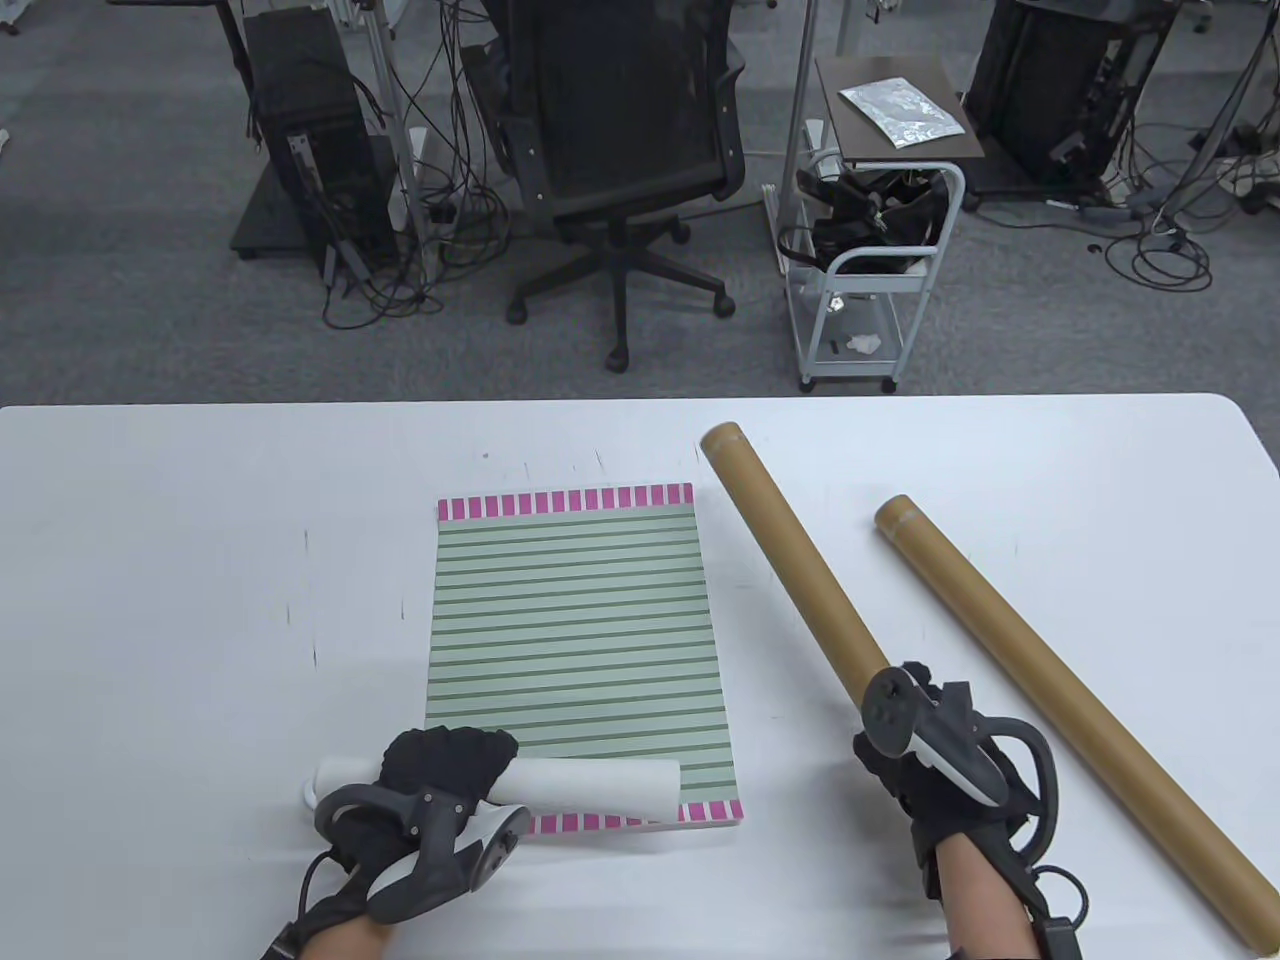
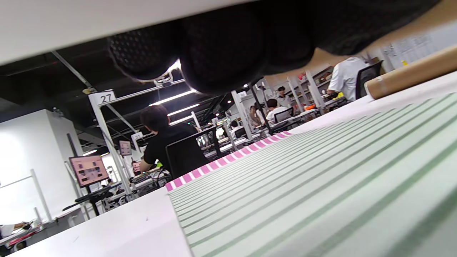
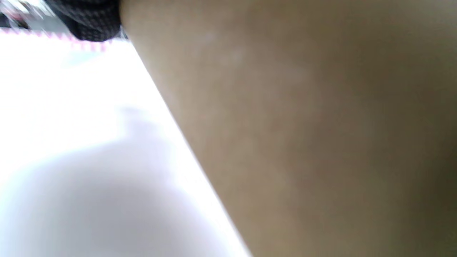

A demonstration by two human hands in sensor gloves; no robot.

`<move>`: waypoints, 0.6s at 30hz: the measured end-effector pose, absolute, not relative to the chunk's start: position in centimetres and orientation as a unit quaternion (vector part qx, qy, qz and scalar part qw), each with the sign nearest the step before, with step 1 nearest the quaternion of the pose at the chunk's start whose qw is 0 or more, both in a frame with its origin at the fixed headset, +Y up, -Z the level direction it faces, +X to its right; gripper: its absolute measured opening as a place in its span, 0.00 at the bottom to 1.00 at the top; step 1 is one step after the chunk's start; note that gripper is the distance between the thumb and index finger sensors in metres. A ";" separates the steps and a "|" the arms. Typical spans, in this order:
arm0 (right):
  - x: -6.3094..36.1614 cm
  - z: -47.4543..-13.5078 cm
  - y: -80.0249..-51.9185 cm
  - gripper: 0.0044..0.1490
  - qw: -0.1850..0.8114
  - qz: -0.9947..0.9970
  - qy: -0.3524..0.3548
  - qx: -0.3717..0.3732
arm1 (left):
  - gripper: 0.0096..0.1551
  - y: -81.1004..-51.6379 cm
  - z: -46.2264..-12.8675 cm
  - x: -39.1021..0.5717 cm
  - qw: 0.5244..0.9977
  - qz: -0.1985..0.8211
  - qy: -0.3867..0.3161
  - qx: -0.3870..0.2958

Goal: Roll up mouse pads and store in mailing tubes

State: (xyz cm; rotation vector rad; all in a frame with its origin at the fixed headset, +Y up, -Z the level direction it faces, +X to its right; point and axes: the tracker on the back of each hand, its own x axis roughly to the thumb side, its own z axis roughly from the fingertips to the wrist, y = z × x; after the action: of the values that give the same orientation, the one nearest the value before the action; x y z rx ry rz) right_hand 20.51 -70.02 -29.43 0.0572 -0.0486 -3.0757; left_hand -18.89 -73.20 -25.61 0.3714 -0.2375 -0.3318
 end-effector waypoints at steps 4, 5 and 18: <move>19.1 -26.2 -67.5 0.64 0.026 -0.983 0.179 0.003 | 0.24 -73.7 -26.4 -19.9 0.968 -0.164 -0.095 0.164; 18.8 -25.3 -67.2 0.65 -0.014 -0.979 0.205 0.005 | 0.23 -73.8 -26.6 -20.1 0.967 -0.176 -0.089 0.160; 18.6 -24.3 -67.6 0.50 0.090 -0.960 0.264 0.023 | 0.24 -73.2 -27.8 -26.7 0.983 -0.102 0.066 0.138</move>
State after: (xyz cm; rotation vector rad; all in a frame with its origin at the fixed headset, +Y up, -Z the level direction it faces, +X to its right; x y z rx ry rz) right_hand 18.62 -67.57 -24.28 0.0692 0.7864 -2.8550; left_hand -26.66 -73.18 -27.83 0.2777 0.1326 -0.2061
